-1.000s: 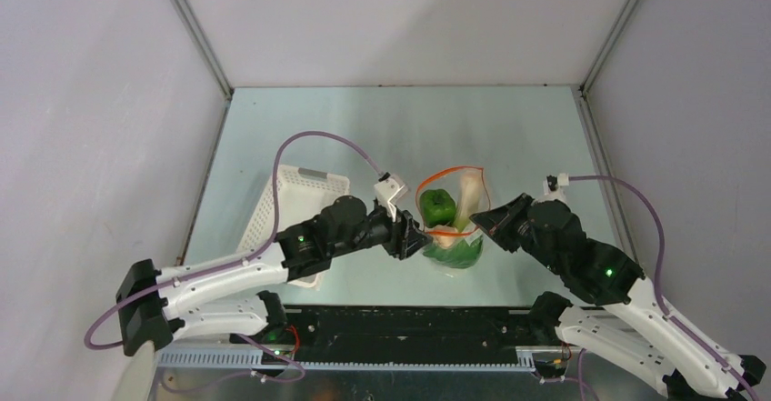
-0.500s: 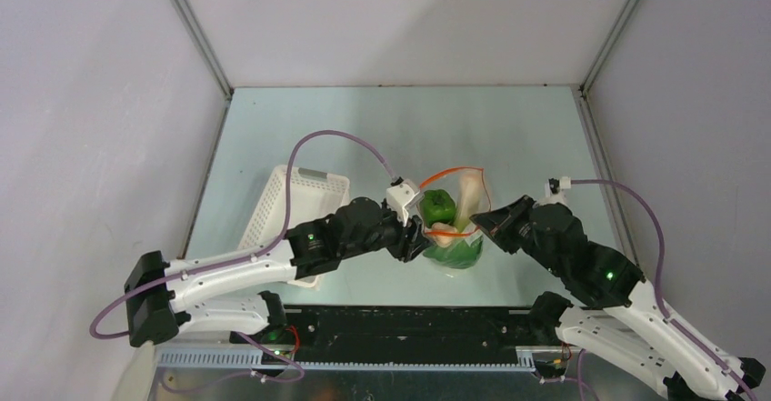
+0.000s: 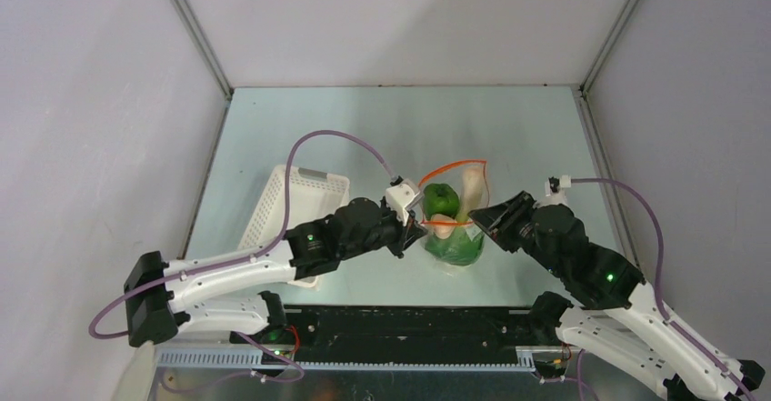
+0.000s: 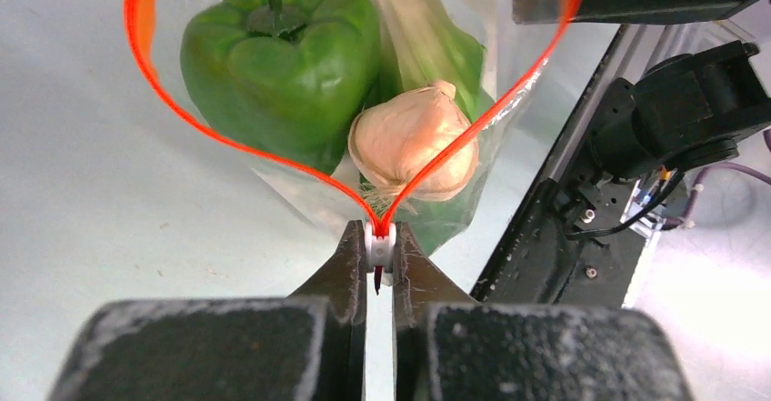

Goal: Place the food in the zip-top bag and seal the zipper
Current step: Adjust the zipper food storage bag at the center of the board.

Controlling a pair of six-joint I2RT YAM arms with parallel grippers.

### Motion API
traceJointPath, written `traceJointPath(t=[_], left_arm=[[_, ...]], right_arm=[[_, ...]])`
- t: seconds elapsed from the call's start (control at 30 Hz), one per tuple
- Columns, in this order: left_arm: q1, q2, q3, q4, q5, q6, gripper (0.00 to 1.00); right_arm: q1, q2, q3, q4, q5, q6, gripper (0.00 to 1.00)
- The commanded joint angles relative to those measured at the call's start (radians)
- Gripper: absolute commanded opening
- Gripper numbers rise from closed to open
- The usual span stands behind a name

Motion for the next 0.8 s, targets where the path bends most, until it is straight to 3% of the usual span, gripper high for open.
traceJointPath(t=[0.0, 0.07, 0.2, 0.33, 0.57, 0.67, 0.77], left_arm=[[-0.006, -0.079, 0.025, 0.077, -0.052, 0.099, 0.0], [-0.005, -0.107, 0.025, 0.071, -0.065, 0.141, 0.0], [-0.005, -0.15, 0.031, 0.06, -0.067, 0.229, 0.0], [-0.005, -0.182, 0.041, 0.014, -0.038, 0.311, 0.0], [-0.006, -0.266, 0.031, -0.093, 0.113, 0.43, 0.0], [-0.005, -0.287, 0.022, -0.13, 0.186, 0.458, 0.0], [-0.005, -0.313, 0.007, -0.146, 0.228, 0.484, 0.0]], right_arm=[[-0.009, -0.015, 0.009, 0.032, 0.026, -0.167, 0.42], [-0.015, -0.015, 0.035, 0.014, 0.029, -0.347, 0.57], [-0.014, 0.003, 0.115, -0.107, 0.085, -0.669, 0.66], [-0.011, -0.014, 0.147, -0.041, 0.092, -0.912, 0.68], [-0.011, -0.011, 0.165, 0.197, -0.119, -1.275, 0.72], [-0.01, 0.09, 0.227, 0.153, -0.291, -1.388, 0.72], [-0.01, 0.209, 0.304, 0.025, -0.309, -1.536, 0.71]])
